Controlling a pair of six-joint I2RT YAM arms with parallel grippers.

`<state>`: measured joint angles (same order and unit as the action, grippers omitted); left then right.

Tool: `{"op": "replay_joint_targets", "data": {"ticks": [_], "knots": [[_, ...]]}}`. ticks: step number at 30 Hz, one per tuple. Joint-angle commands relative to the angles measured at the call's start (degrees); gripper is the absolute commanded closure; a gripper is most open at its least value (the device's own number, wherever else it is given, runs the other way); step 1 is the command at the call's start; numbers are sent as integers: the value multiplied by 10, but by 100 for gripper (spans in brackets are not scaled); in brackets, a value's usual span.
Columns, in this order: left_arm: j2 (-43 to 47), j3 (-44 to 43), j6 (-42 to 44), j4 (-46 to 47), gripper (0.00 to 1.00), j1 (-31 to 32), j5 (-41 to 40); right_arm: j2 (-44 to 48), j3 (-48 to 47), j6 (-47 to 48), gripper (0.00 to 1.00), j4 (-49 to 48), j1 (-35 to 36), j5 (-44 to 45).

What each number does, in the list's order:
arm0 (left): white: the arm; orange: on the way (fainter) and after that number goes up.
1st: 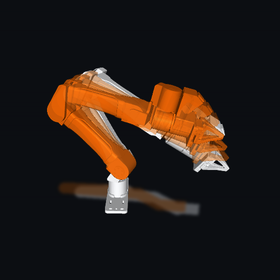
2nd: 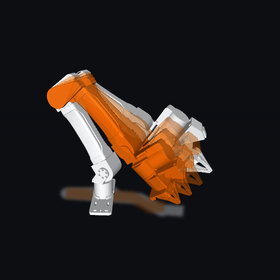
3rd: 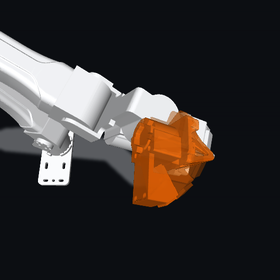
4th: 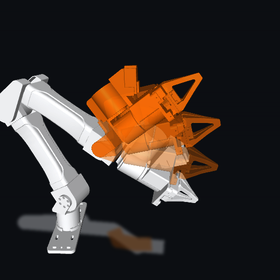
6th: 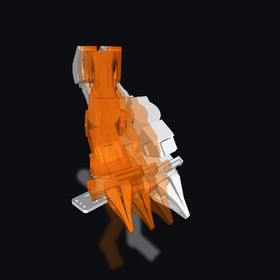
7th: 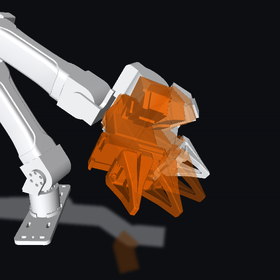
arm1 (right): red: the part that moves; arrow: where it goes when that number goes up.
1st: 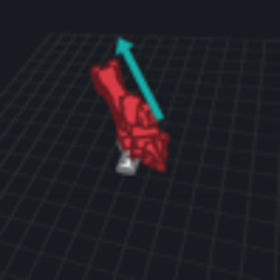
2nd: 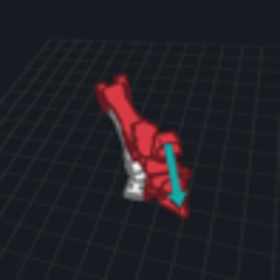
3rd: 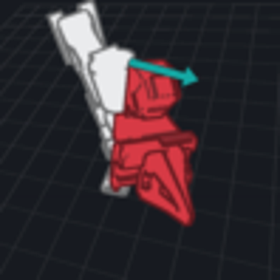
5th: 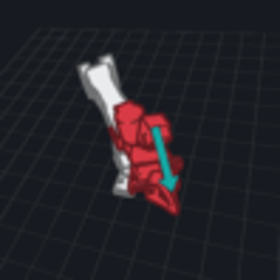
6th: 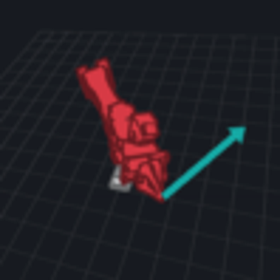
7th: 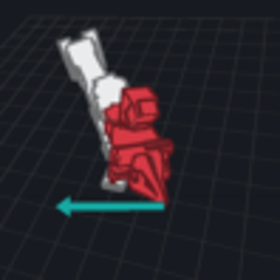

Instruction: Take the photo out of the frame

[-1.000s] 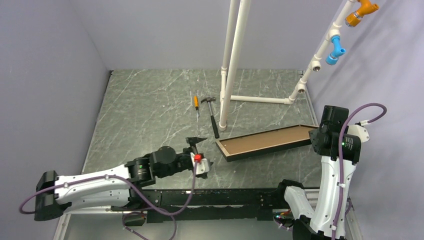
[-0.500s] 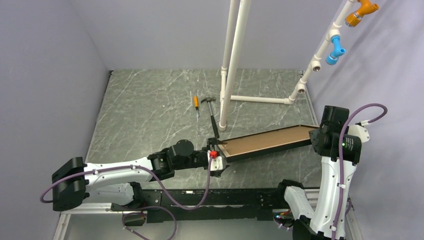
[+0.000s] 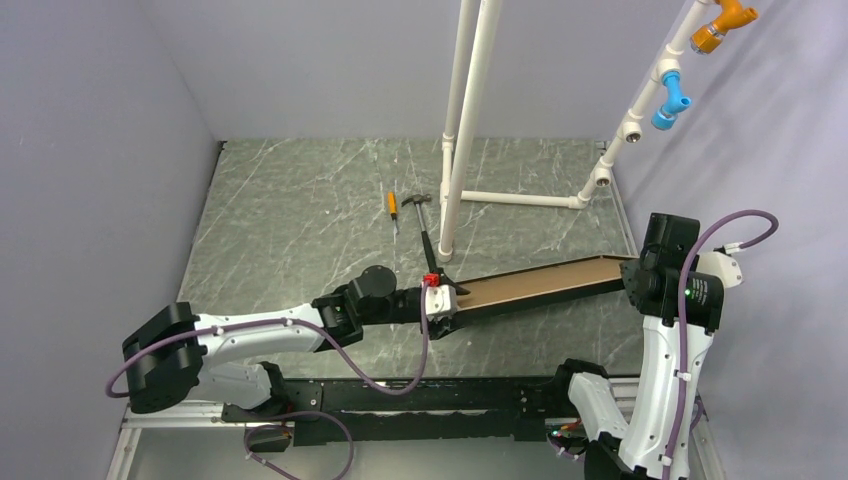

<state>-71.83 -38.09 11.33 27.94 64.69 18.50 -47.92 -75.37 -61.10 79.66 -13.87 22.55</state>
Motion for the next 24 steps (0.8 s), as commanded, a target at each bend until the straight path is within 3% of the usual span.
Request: {"op": "replay_joint_targets", "data": {"ticks": [1, 12, 14, 20, 24], "knots": [[-16, -27, -61, 65, 37, -3, 23, 9, -24, 17, 100, -7, 2, 5], [-2, -26, -109, 62, 86, -3, -7, 23, -20, 32, 100, -18, 2, 15], [-4, -34, -131, 48, 99, -2, -3, 26, -18, 37, 88, -20, 1, 15], [-17, -69, -181, -19, 100, -3, 3, 36, -44, 108, 43, -46, 2, 10], [-28, -109, -232, -85, 100, -6, -11, 22, -97, 203, 31, -51, 2, 1]]}}
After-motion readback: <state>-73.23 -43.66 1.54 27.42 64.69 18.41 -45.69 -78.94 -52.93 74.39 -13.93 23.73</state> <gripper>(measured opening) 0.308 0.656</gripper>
